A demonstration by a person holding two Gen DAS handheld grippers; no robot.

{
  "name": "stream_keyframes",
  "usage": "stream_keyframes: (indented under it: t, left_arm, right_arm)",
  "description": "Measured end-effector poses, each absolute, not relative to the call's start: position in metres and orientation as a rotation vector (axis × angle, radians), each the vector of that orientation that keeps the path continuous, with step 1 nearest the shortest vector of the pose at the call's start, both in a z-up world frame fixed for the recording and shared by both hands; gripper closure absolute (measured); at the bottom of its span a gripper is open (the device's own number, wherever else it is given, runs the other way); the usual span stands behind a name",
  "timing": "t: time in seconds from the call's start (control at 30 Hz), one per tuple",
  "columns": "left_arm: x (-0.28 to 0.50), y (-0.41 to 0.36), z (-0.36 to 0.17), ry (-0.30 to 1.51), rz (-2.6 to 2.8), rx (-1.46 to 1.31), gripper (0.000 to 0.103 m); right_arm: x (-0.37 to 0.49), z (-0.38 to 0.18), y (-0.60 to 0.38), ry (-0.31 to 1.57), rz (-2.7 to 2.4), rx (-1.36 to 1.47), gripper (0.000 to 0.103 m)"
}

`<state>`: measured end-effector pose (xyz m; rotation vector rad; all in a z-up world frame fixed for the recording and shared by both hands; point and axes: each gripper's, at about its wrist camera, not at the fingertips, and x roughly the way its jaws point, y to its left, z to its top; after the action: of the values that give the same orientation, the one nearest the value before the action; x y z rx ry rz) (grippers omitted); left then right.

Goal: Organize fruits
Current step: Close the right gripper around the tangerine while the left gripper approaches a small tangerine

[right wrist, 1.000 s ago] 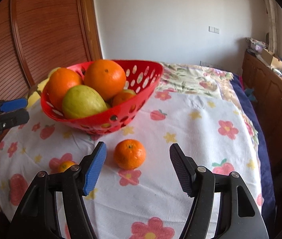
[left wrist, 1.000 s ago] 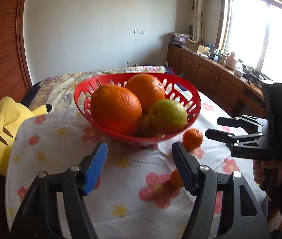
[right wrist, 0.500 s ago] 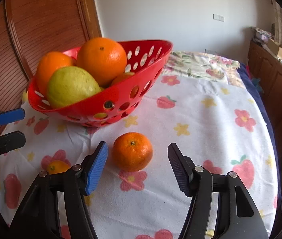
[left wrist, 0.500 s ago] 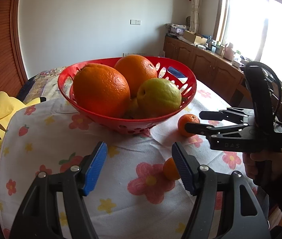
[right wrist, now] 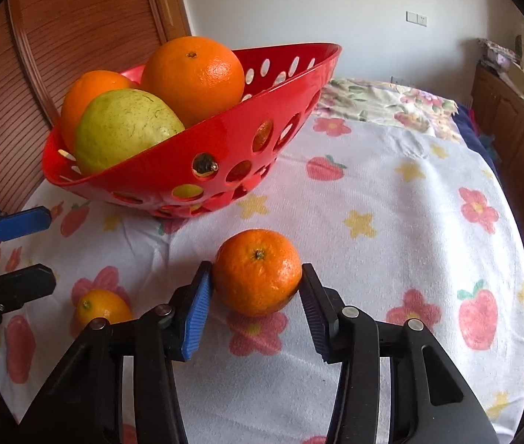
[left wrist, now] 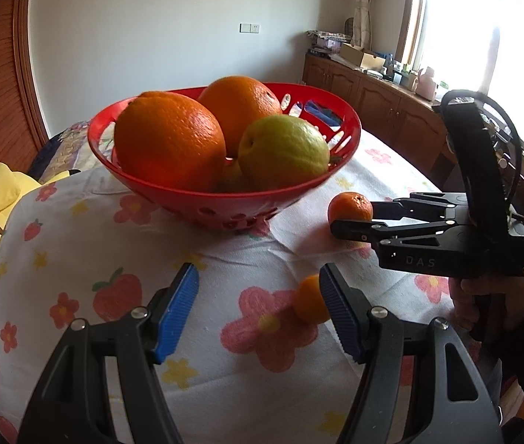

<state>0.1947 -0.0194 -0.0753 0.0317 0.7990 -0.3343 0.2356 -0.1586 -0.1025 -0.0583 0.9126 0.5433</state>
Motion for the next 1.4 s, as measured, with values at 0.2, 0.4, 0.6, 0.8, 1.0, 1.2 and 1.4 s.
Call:
stream_keyframes:
  t: [0.2,0.4,0.6,0.8,1.0,1.2,1.4]
  left_arm:
    - [0.197,-0.032,-0.079,0.816,-0.342,0.043,0.035]
    - [0.2,-0.045,-0.084,0.838,-0.352,0.055,0.035]
    - [0.201,-0.054,-0.091,0.867,-0.35,0.073,0.035]
    - [0.198,-0.056,-0.094,0.877,-0.348,0.077,0.036]
    - [0.198,-0.059,-0.095,0.88,-0.362,0.075,0.047]
    - [0.198,-0.064,-0.098,0.898,-0.379,0.078,0.054]
    - [0.197,-0.065,-0.101,0.91,-0.378,0.086,0.054]
  right_arm:
    - [0.221,-0.101,-0.172,0.904,0.546,-0.046,0.056]
    - [0.202,-0.096,-0.193,0.881,0.541,-0.017,0.056]
    - [0.189,-0.097,-0.205,0.878,0.532,0.005,0.056]
    - [0.179,-0.097,-0.206,0.868,0.537,0.004,0.056]
    - [0.174,-0.097,-0.206,0.865,0.55,0.019,0.056]
    - [0.173,-0.098,-0.202,0.866,0.555,0.022,0.056]
    - [0.172,-0.098,-0.202,0.867,0.555,0.023,0.056]
